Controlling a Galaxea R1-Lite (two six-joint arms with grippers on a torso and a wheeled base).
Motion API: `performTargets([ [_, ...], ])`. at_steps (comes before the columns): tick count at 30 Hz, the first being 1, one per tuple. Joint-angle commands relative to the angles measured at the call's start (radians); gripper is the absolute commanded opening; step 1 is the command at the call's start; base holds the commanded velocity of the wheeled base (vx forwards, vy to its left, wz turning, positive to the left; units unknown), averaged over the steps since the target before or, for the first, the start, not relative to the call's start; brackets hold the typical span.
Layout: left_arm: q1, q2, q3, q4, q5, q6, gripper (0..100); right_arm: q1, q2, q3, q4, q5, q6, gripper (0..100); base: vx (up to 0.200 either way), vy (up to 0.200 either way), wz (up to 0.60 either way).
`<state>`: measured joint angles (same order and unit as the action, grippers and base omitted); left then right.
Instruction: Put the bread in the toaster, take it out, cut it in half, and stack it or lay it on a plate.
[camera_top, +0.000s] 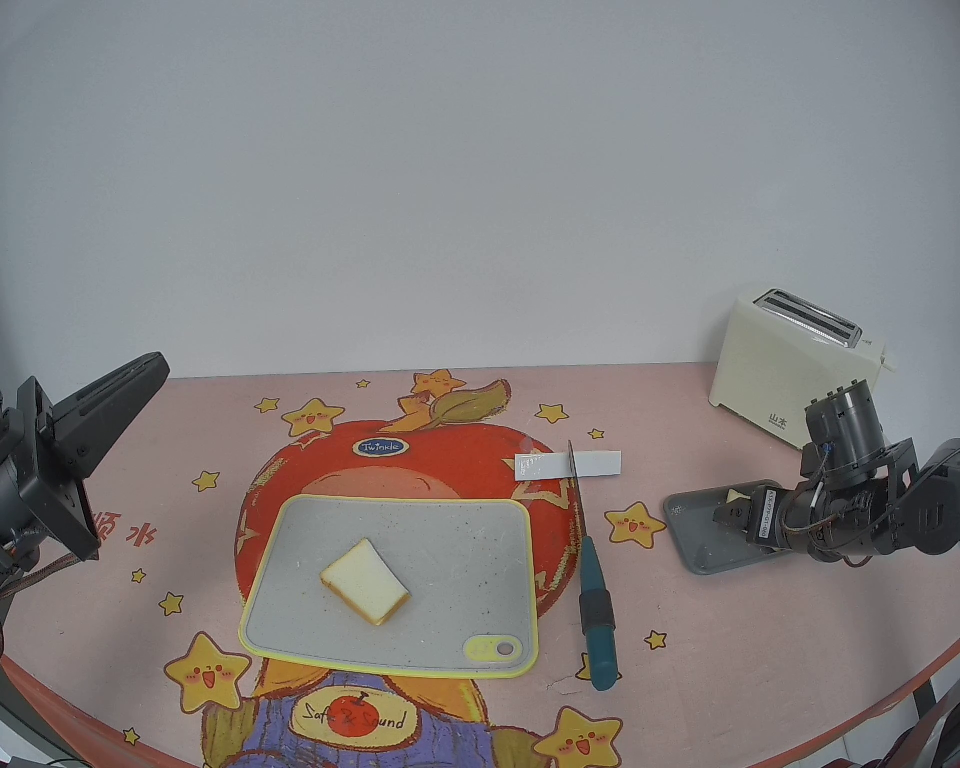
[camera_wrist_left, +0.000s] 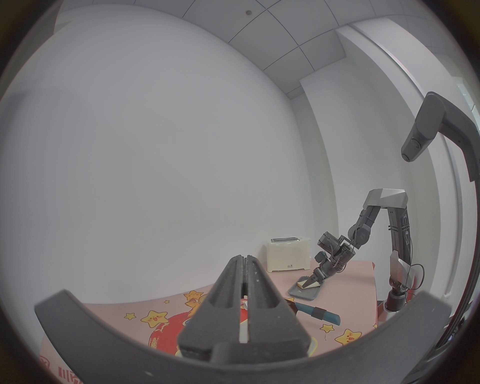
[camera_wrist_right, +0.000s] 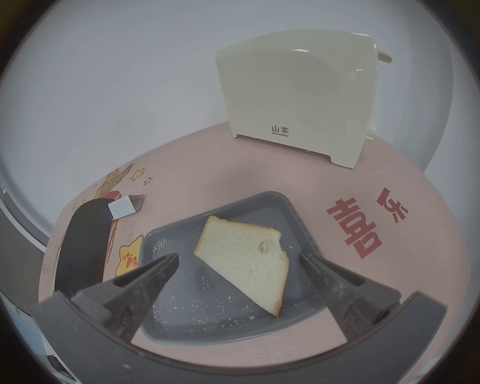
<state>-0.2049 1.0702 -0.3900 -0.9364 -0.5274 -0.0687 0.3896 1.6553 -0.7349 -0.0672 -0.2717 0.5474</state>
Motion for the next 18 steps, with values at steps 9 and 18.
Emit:
performTargets([
  [9,-0.001,0.001,0.000,-0.001,0.000,0.000,0,0.006,-0.131,0.002,0.004,-0.003,-0.006,100,0.000,0.000,0.00],
  [18,0.001,0.001,0.003,0.001,-0.025,-0.002,0,0.074,-0.262,0.023,0.023,-0.011,-0.040,100,0.000,0.000,0.00],
])
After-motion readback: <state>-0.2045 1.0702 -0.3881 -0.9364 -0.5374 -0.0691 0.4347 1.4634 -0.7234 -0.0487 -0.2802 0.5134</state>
